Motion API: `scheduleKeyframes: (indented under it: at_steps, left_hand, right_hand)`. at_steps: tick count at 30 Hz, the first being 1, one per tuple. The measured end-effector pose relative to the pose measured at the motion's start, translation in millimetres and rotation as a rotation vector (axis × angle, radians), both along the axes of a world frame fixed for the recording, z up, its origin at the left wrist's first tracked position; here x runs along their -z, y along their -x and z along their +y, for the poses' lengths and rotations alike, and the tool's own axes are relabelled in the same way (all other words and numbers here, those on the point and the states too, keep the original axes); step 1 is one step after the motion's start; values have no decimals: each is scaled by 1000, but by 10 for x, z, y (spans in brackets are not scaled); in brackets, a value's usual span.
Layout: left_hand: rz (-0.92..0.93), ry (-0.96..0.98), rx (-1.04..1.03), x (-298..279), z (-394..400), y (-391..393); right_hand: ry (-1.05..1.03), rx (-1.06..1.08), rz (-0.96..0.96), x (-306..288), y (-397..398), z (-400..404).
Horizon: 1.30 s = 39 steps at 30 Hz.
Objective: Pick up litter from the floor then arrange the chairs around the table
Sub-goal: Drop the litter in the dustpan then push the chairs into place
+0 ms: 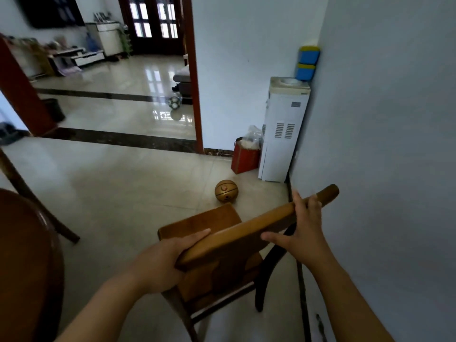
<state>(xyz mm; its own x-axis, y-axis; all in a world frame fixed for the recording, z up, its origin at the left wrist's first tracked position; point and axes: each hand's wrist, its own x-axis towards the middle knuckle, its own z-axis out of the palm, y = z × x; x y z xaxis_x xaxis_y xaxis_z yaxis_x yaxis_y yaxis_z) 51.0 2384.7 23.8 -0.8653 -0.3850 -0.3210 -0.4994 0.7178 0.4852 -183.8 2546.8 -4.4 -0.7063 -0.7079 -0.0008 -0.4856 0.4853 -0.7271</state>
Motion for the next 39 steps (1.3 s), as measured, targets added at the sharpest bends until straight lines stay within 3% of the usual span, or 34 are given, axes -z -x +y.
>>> scheduleKeyframes:
  at_steps: [7,19,29,39]
  left_hand:
    - [40,229,-118,58,-542,-558]
    - [222,288,-376,184,-420,-621]
    - [205,328,-594,227,-36,-599]
    - [72,112,-843,116,479,-743]
  right_hand:
    - [-116,53,76,25,-302,-323]
    - [-129,4,189,59,-247,-518]
    - [-64,-281,151,30,51,-781]
    - [-58,-800,191,-211,20,-1906]
